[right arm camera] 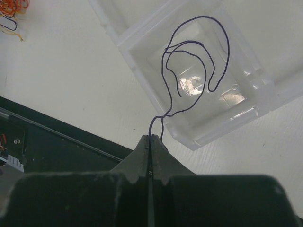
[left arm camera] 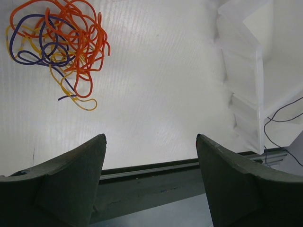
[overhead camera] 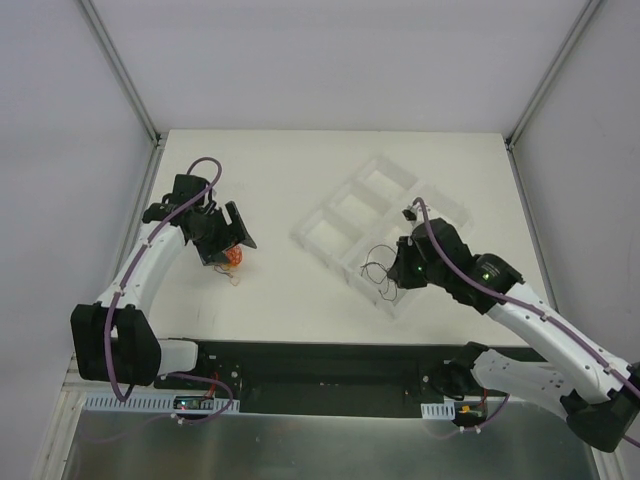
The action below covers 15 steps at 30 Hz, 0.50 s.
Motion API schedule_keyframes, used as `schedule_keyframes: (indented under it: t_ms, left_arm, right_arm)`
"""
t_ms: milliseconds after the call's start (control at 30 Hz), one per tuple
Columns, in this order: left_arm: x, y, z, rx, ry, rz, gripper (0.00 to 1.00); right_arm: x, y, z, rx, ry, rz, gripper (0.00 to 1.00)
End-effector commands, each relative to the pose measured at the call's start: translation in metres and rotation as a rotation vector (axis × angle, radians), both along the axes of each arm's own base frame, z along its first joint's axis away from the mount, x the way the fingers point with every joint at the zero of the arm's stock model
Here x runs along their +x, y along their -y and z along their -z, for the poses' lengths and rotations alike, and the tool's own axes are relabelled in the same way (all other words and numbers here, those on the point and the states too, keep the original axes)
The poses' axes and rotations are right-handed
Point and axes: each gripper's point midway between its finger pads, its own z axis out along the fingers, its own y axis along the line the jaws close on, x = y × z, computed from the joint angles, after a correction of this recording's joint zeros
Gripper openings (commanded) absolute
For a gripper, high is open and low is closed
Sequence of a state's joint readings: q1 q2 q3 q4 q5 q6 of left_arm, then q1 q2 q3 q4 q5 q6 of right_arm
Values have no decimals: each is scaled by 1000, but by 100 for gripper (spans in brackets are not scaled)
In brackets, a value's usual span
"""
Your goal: Untangle the cables
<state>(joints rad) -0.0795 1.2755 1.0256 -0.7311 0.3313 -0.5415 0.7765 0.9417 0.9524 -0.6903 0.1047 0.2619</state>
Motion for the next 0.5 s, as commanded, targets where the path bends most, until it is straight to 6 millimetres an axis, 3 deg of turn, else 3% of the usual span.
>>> schedule_keyframes:
  t_ms: [0, 167, 333, 467]
  left_arm:
    - [4, -1, 0, 21, -6, 1, 76]
    - [5, -1, 2, 23, -13, -2, 76]
    - [2, 1, -1, 9, -4, 1, 76]
    - [-6, 2, 3, -3, -20, -1, 75]
  right_arm:
    - [-12, -2, -11, 56, -2, -27, 0]
    - [4, 18, -5, -14, 45, 27, 0]
    - [42, 37, 0, -84, 47, 131, 0]
    - [76, 26, 6, -114, 40, 82, 0]
